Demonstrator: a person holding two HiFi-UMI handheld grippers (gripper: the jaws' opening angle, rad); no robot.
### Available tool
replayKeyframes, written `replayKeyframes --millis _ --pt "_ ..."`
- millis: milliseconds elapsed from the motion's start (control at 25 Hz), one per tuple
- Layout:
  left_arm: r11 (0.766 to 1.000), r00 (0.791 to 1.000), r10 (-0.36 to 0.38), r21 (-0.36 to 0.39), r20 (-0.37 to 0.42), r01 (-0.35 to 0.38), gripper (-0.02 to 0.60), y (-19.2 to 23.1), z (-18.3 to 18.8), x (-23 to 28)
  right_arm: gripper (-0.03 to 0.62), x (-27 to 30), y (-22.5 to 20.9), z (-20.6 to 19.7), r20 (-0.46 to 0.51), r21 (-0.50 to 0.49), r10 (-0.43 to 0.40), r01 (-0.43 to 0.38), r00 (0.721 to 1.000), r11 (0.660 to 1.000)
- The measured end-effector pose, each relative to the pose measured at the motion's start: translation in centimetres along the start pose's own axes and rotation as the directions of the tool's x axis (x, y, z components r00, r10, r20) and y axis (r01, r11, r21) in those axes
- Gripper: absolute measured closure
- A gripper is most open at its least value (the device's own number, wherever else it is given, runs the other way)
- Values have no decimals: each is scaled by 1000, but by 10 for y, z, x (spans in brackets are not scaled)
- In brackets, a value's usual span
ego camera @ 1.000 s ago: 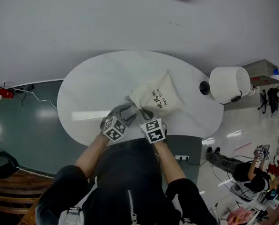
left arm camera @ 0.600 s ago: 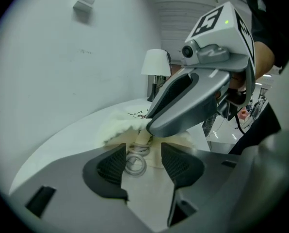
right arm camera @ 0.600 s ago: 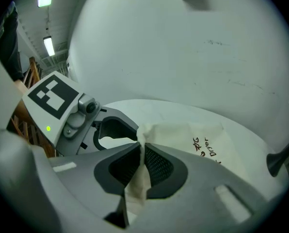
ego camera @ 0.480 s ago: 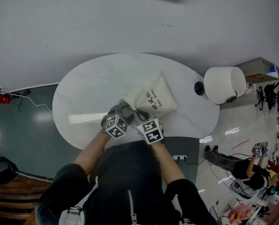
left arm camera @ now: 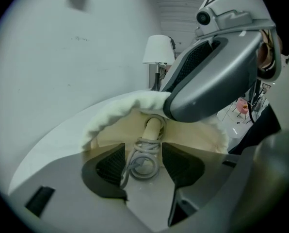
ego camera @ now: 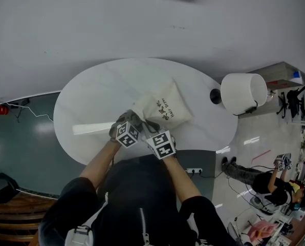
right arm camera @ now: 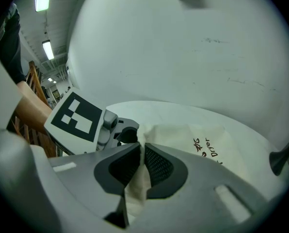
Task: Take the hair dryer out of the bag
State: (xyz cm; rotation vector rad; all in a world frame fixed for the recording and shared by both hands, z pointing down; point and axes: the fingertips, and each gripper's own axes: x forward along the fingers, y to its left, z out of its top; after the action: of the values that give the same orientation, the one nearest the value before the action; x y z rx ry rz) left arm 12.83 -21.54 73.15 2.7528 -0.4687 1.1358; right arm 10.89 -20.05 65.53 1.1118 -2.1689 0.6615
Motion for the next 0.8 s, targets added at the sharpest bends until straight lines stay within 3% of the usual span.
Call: replayKeyframes --millis 800 --pt "998 998 -67 4 -5 67 331 3 -9 16 565 8 -5 -3 -8 31 13 -13 1000 999"
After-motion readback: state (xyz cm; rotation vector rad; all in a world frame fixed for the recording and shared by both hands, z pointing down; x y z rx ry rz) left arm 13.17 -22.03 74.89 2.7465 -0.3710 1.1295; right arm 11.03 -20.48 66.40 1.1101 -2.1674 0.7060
